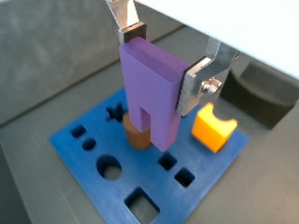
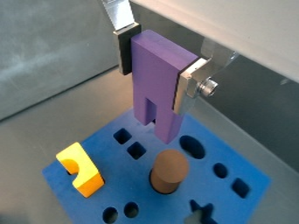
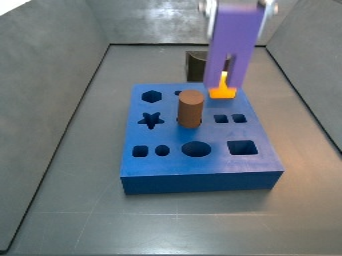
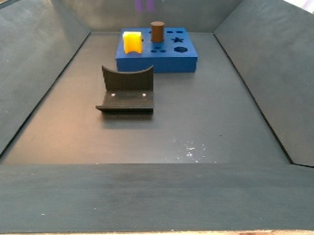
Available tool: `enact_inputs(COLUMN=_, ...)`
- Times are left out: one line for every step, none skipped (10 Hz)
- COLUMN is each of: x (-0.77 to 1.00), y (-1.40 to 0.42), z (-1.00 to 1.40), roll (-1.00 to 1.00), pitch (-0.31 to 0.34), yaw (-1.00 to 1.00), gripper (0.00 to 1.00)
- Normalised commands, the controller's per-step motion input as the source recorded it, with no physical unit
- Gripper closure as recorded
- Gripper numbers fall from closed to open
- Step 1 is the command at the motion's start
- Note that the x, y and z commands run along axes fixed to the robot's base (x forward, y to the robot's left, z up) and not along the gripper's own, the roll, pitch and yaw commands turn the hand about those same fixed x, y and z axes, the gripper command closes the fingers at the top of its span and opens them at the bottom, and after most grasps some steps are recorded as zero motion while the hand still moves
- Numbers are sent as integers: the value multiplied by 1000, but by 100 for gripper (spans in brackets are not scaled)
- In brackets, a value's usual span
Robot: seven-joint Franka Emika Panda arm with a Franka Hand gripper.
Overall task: Pick up the double-square object. Move up. Rotate the double-square object. Place the double-square object on the fixture. Regrasp the double-square object. Move to above the board. Insert the double-square object.
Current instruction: Insert the double-square object.
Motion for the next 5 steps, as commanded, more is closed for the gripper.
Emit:
enact_inputs(x=803, y=149, z=-431, roll=79, pitch=4, yaw=263, gripper=100)
enact_inputs(x=643, y=0, z=-254, roll=291, pitch=29, yaw=354, gripper=100)
enact_inputs(x=437, y=-29, z=-557, roll=316, pitch=36, yaw=271, gripper=100)
enact_inputs(x=389, y=-54, z=-589, roll=263, pitch=16, yaw=231, gripper=100)
enact_inputs(x=500, y=-143, z=-663, roll=224, pitch=16, yaw=209, gripper=100)
